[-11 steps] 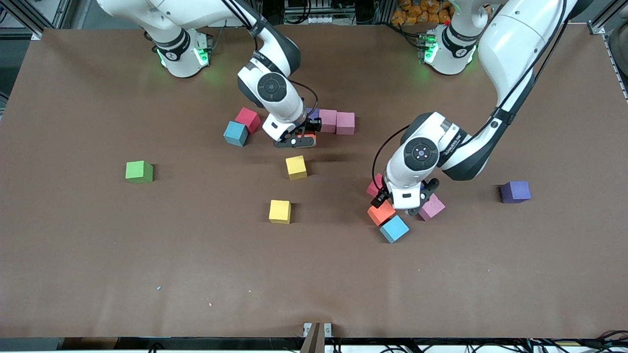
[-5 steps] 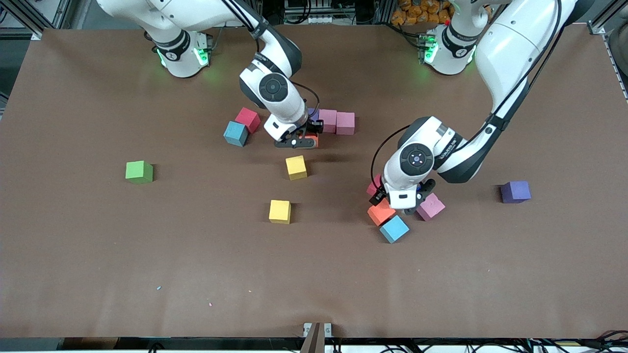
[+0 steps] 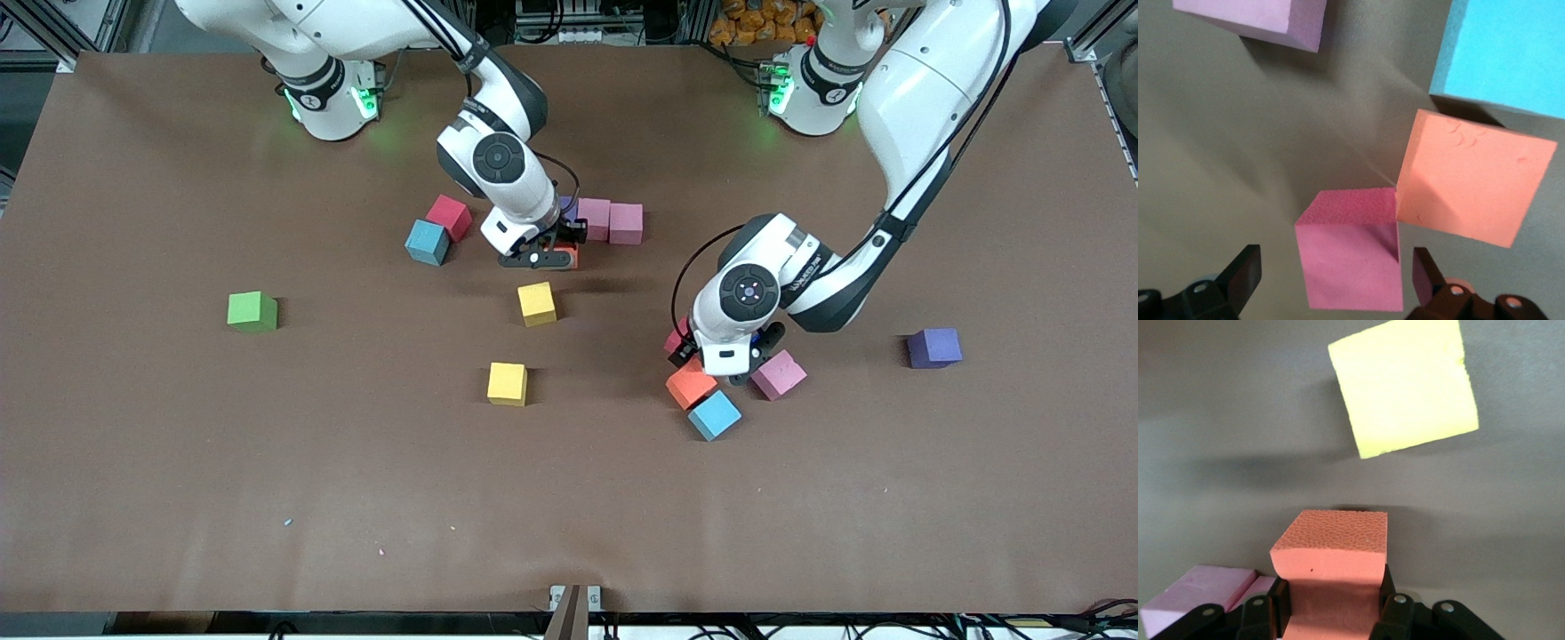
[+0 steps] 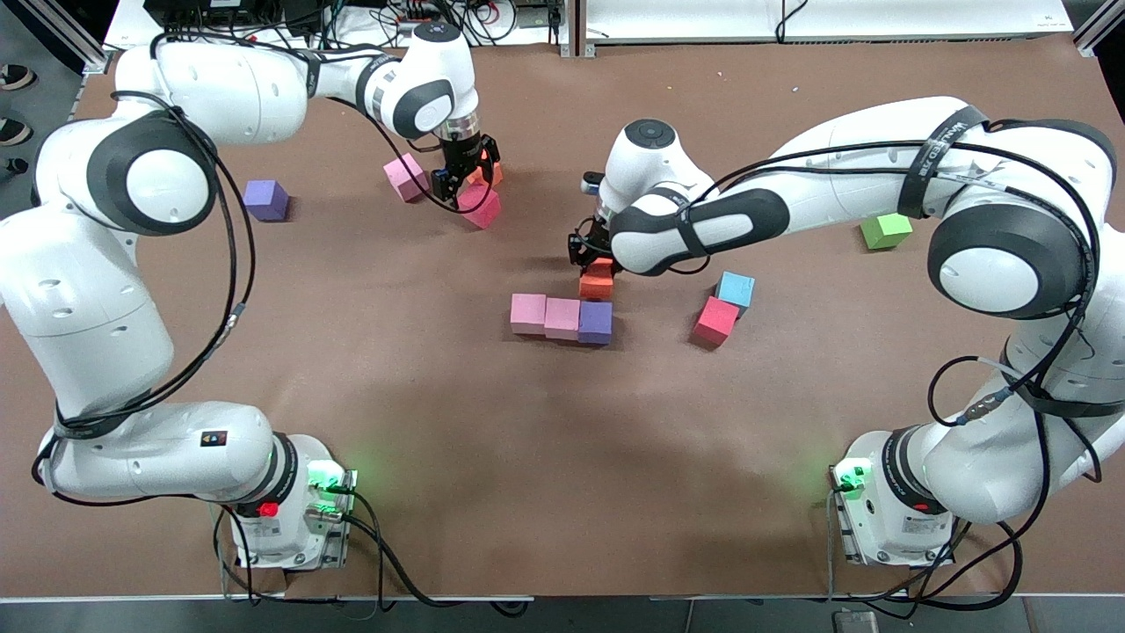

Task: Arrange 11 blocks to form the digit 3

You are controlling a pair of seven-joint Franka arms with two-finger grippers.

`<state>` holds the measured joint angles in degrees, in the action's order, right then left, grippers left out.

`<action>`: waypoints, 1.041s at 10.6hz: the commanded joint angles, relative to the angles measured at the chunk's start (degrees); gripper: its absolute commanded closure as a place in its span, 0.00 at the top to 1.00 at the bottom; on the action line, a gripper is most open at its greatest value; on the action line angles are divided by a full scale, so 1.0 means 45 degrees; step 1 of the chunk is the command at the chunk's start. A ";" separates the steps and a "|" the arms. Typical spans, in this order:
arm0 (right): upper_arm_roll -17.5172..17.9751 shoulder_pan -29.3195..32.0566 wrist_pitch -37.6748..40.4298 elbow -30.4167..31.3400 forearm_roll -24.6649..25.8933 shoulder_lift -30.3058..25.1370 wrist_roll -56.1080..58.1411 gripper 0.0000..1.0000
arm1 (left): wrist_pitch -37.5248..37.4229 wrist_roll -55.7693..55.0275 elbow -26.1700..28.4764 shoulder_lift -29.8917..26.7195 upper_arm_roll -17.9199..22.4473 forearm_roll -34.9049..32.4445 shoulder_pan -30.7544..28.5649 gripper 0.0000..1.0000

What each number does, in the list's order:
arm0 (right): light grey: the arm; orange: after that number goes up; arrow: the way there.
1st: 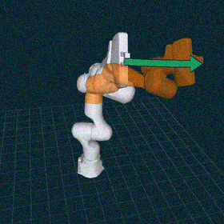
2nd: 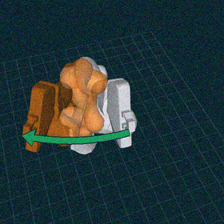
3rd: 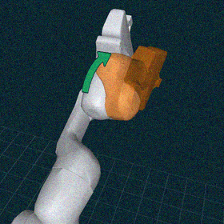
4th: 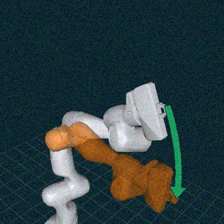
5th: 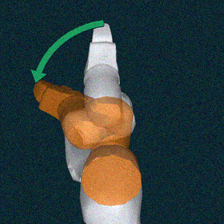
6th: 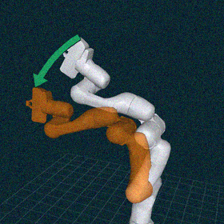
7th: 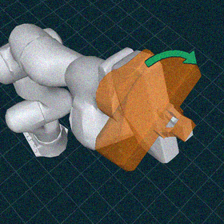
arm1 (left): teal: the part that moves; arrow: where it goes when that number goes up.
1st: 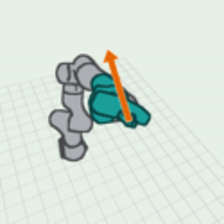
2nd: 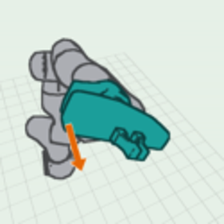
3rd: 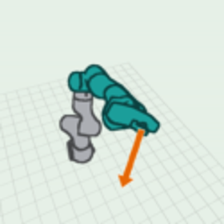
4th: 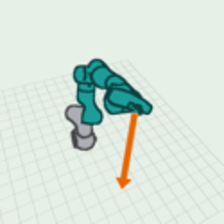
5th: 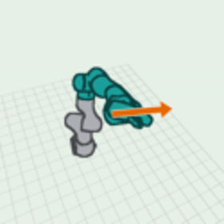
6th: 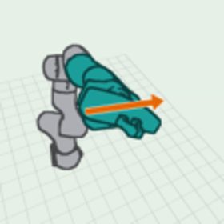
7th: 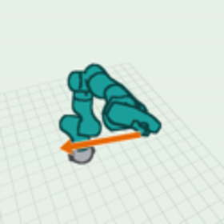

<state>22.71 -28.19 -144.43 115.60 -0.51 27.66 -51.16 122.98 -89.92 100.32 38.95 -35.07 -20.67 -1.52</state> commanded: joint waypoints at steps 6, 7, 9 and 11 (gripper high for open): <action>-0.0067 -0.0219 -0.0618 0.0131 0.0894 0.0279 -0.0955 0.00 | -0.0084 -0.0136 -0.0046 0.0349 -0.0040 -0.0154 0.0005 1.00; -0.0067 -0.0220 -0.0677 0.0131 0.0913 0.0337 -0.0955 0.00 | -0.0084 -0.0136 -0.0066 0.0407 -0.0040 -0.0173 0.0024 1.00; -0.0067 -0.0220 -0.0678 0.0131 0.0933 0.0357 -0.0936 0.00 | -0.0064 -0.0136 -0.0066 0.0466 -0.0040 -0.0212 0.0005 1.00; -0.0067 -0.0220 -0.0639 0.0150 0.0933 0.0357 -0.0936 0.00 | -0.0025 -0.0136 -0.0085 0.0486 -0.0040 -0.0232 0.0024 0.90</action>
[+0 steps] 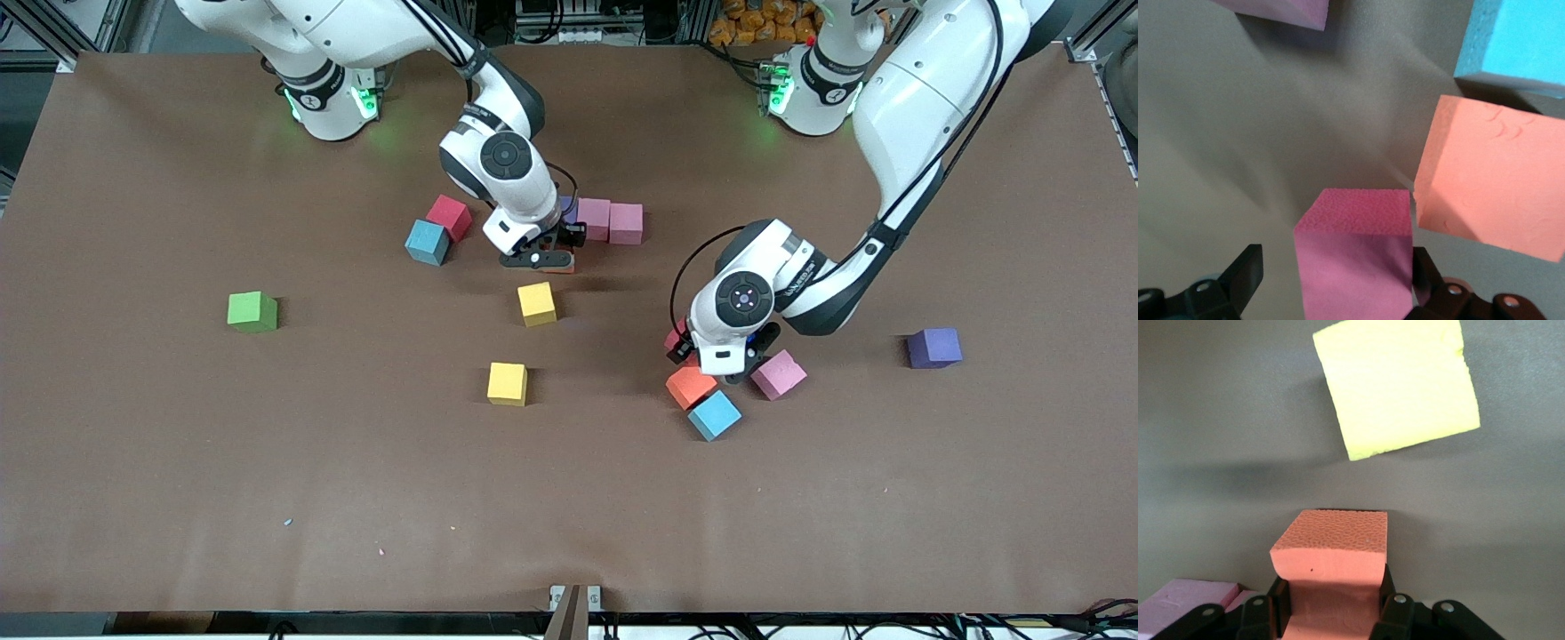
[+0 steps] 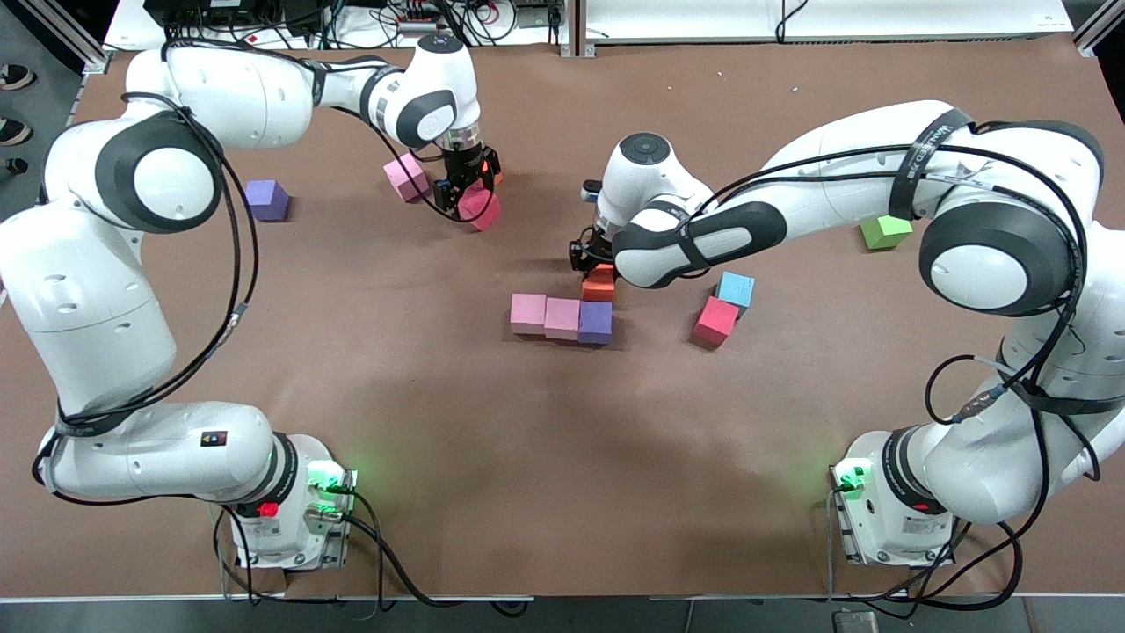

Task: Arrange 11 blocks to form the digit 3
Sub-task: 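Lower the orange cube beside the purple cube and open the right gripper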

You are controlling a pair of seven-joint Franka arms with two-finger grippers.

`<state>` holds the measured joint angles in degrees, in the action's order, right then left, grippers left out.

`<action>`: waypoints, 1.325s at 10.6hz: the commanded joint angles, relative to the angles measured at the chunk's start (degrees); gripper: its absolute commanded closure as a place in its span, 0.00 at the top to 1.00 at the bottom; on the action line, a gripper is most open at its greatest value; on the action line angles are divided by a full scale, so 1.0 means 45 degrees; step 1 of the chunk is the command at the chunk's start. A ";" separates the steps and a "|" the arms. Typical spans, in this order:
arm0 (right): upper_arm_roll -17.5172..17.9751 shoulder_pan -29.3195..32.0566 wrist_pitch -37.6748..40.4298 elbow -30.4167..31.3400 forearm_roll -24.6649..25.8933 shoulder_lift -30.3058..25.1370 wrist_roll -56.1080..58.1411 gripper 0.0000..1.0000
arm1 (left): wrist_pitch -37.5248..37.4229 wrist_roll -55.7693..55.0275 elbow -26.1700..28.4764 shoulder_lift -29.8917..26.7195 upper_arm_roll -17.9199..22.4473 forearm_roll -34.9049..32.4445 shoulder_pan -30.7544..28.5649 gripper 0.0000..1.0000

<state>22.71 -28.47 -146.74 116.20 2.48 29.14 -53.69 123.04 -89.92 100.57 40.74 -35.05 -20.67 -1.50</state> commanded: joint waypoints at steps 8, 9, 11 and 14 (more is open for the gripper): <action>-0.0028 -0.0157 -0.0203 0.0096 0.0171 0.0028 -0.0431 0.00 | -0.0018 -0.0116 -0.0396 0.0148 -0.0043 -0.0251 -0.0056 0.23; -0.0067 -0.0157 -0.0242 0.0076 0.0113 0.0047 -0.0509 0.00 | -0.0057 -0.0116 -0.0493 0.0127 -0.0043 -0.0251 -0.0076 0.15; -0.0028 -0.0157 -0.0261 0.0056 0.0073 0.0164 -0.0509 0.00 | -0.0115 -0.0135 -0.0514 0.0050 -0.0043 -0.0251 -0.0095 0.09; -0.0028 -0.0157 -0.0437 0.0076 0.0073 0.0223 -0.0509 0.00 | -0.0116 -0.0116 -0.0514 0.0010 -0.0043 -0.0271 -0.0095 0.04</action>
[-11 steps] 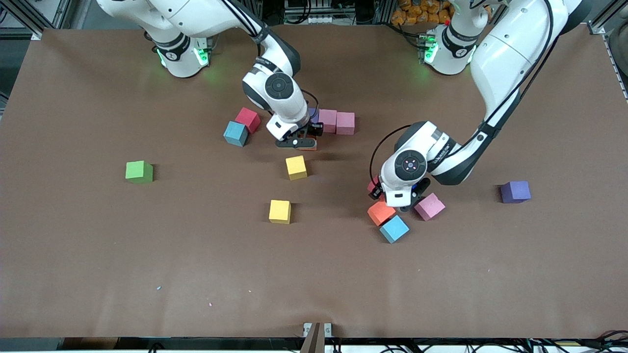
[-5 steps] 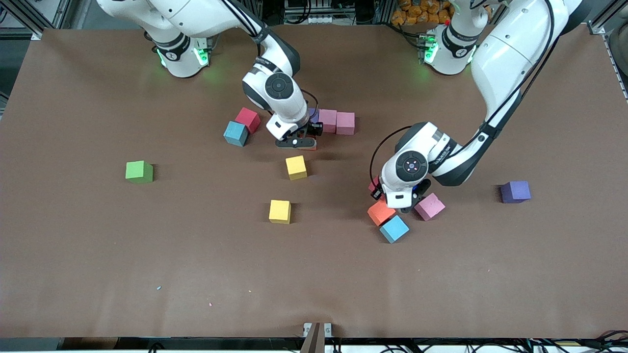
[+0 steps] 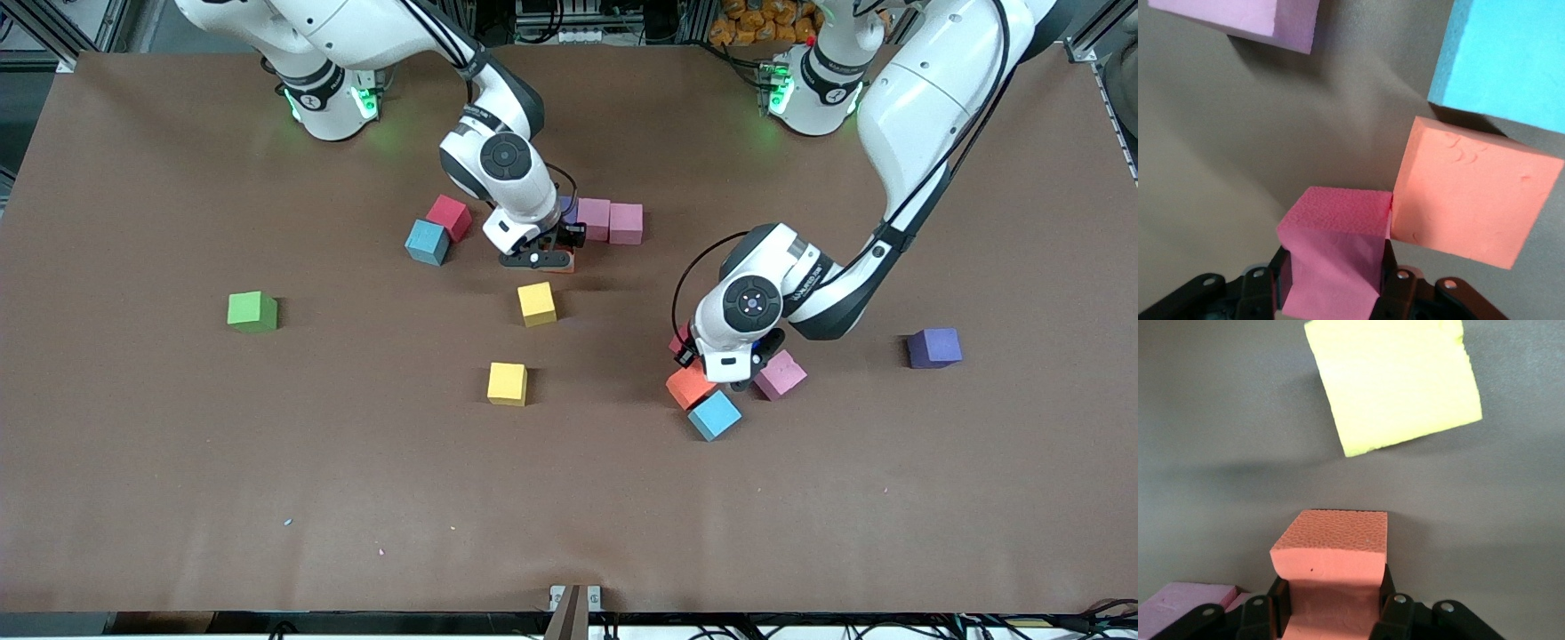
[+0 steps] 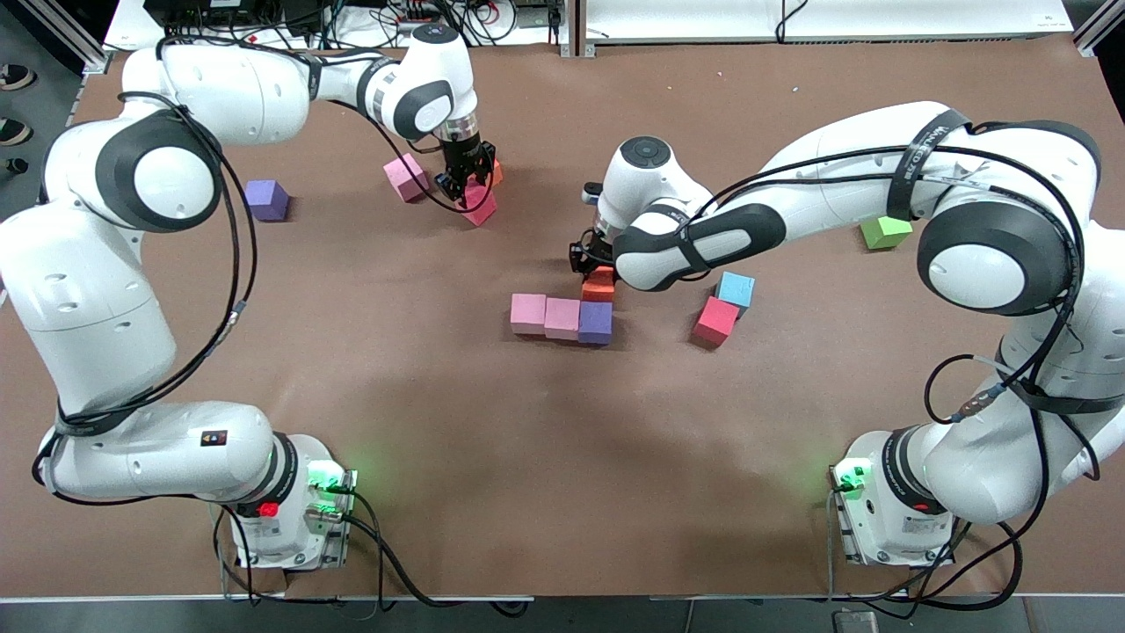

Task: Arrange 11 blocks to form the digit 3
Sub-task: 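Lower the orange cube beside the purple cube and open the right gripper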

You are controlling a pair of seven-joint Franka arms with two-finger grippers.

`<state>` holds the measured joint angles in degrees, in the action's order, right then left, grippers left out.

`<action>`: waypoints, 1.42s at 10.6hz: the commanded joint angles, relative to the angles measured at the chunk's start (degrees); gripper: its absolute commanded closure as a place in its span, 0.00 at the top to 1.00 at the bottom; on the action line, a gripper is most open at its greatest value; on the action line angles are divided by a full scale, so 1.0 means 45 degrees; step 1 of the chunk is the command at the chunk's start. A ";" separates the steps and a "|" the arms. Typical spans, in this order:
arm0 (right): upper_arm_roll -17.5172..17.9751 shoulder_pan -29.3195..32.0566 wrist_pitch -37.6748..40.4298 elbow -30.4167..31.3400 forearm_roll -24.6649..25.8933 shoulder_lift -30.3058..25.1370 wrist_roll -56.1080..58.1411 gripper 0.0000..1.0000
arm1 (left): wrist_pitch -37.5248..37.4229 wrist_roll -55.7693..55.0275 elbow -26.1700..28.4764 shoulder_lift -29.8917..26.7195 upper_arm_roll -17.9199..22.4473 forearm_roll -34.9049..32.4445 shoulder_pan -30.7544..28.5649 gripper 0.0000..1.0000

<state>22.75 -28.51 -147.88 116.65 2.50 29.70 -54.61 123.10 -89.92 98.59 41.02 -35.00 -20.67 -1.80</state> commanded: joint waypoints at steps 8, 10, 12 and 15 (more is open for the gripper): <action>-0.0036 -0.0150 -0.0165 -0.0023 0.0089 0.0099 -0.0285 0.75 | -0.0148 0.0021 -0.0150 -0.0287 -0.0073 -0.0330 -0.0107 0.00; -0.0036 -0.0150 -0.0165 -0.0023 0.0089 0.0080 -0.0285 1.00 | -0.0168 0.0021 -0.0150 -0.0579 -0.0092 -0.0291 -0.0108 0.00; -0.0036 -0.0150 -0.0029 -0.0043 0.0089 -0.0017 -0.0189 1.00 | -0.0401 0.0021 -0.0189 -0.0813 -0.0112 -0.0251 -0.0088 0.00; -0.0075 -0.0014 0.0515 -0.0334 0.0264 -0.0446 0.0104 1.00 | -0.0422 0.0040 -0.0189 -0.1263 -0.0131 -0.0213 -0.0127 0.00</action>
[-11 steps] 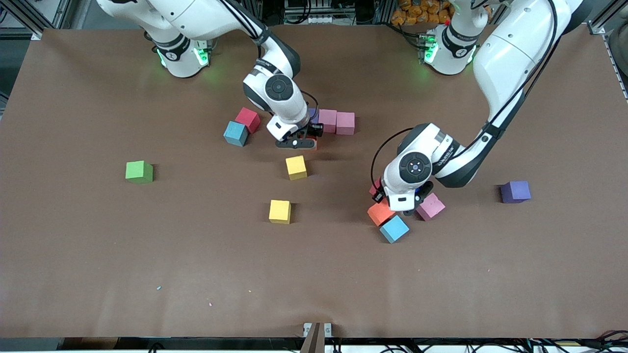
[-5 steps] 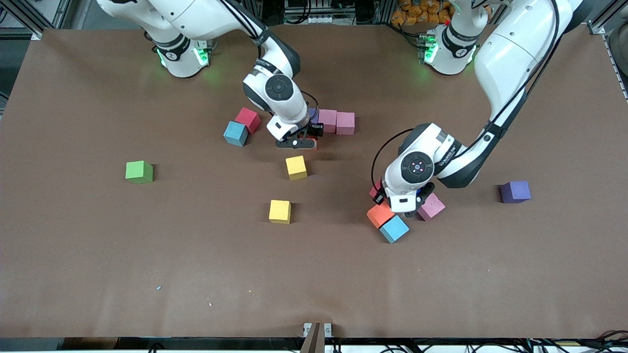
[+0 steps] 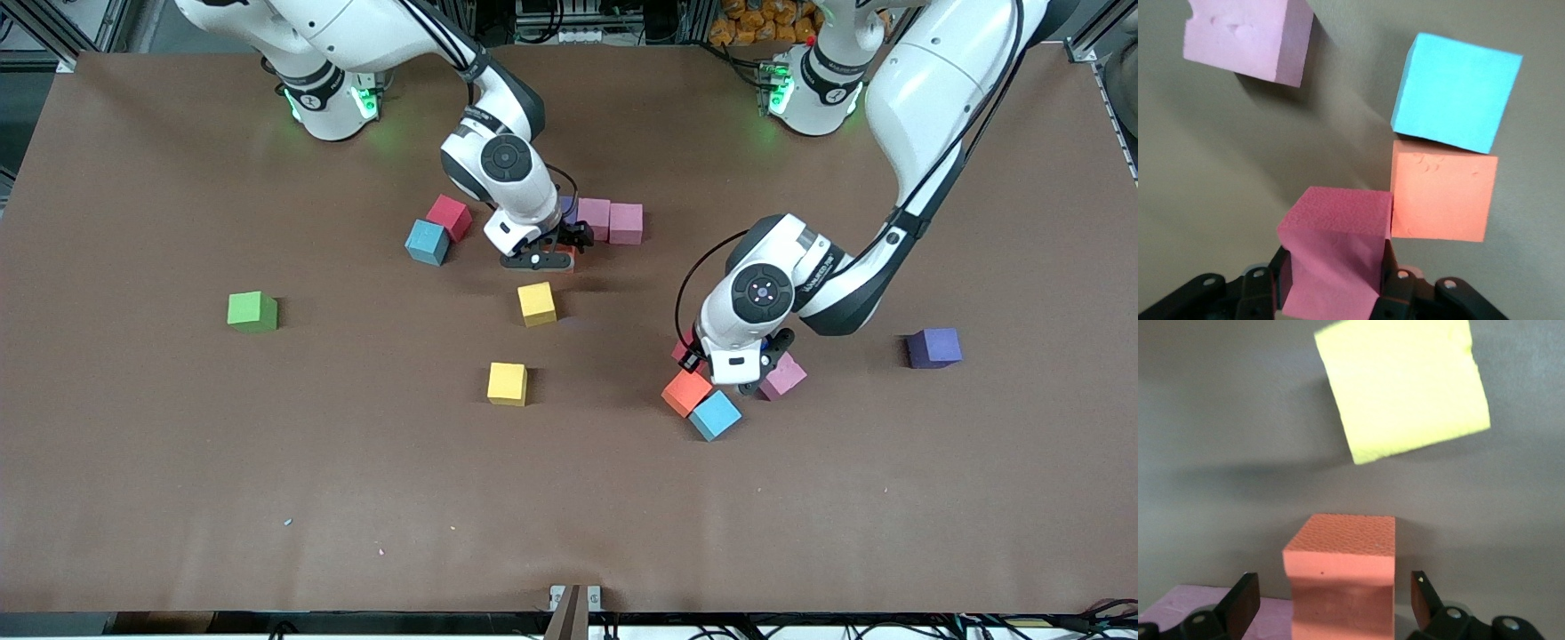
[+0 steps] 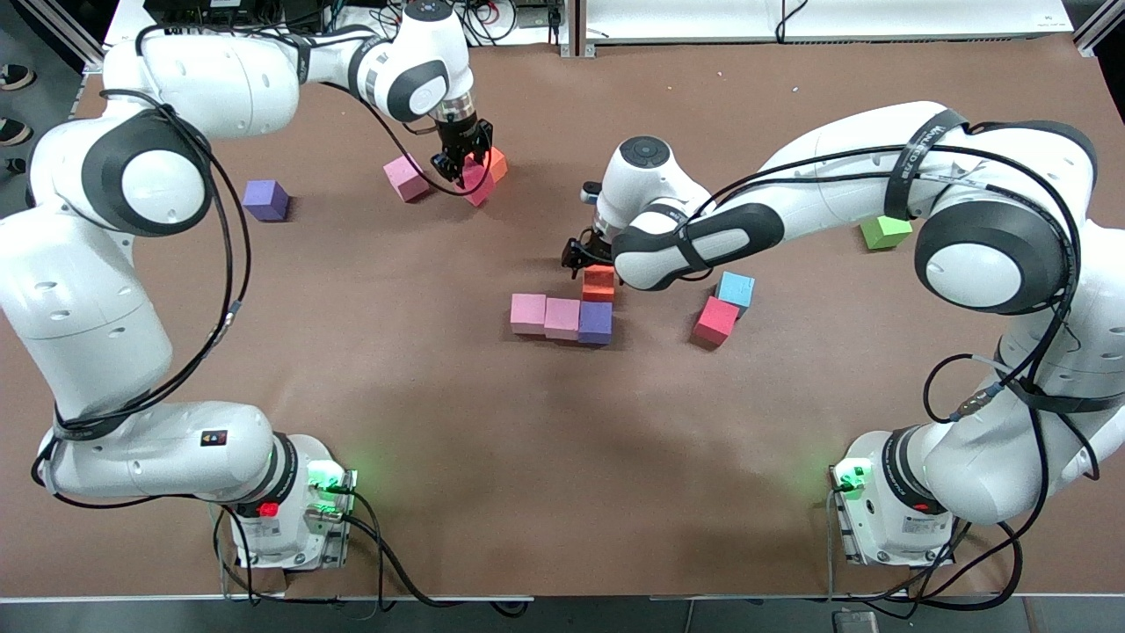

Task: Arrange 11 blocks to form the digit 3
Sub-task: 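Lower the orange cube beside the purple cube and open the right gripper, then grasp the yellow cube with the right gripper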

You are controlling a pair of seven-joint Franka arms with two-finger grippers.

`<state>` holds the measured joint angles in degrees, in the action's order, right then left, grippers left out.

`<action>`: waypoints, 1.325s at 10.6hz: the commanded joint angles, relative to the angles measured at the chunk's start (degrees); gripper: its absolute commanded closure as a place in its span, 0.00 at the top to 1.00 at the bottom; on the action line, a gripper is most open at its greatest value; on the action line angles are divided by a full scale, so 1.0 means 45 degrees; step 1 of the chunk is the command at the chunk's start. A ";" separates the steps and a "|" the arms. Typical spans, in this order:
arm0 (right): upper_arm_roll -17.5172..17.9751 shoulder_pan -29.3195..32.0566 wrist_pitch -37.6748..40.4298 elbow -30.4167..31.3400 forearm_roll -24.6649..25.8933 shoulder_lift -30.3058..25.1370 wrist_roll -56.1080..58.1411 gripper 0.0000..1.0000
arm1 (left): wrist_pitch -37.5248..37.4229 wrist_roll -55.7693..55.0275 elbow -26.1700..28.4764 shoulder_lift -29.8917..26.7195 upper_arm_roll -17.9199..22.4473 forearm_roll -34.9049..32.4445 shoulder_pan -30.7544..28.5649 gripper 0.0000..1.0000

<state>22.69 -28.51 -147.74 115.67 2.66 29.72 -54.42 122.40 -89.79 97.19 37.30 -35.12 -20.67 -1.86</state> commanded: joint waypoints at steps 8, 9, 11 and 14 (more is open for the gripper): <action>-0.1096 0.0124 0.2928 -0.1699 0.0288 -0.1001 0.2613 1.00 | -0.0462 -0.0163 -0.0465 -0.0769 -0.0124 0.0255 -0.0075 0.00; -0.1311 0.0105 0.2851 -0.1700 0.0288 -0.0961 0.3008 1.00 | -0.0753 -0.0163 -0.0717 -0.0770 -0.0144 0.0296 -0.0075 0.00; -0.1332 0.0046 0.2656 -0.1758 0.0404 -0.0864 0.3031 1.00 | -0.1301 -0.0163 -0.1070 -0.0770 -0.0144 0.0471 -0.0017 0.00; -0.1643 0.0066 0.1662 -0.2050 0.1788 -0.0066 0.3070 1.00 | -0.1420 -0.0163 -0.1382 -0.0692 -0.0124 0.0492 0.0042 0.00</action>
<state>16.09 -28.22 -138.82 108.82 8.02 26.39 -40.98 117.48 -90.14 91.87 34.62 -35.63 -19.79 -1.83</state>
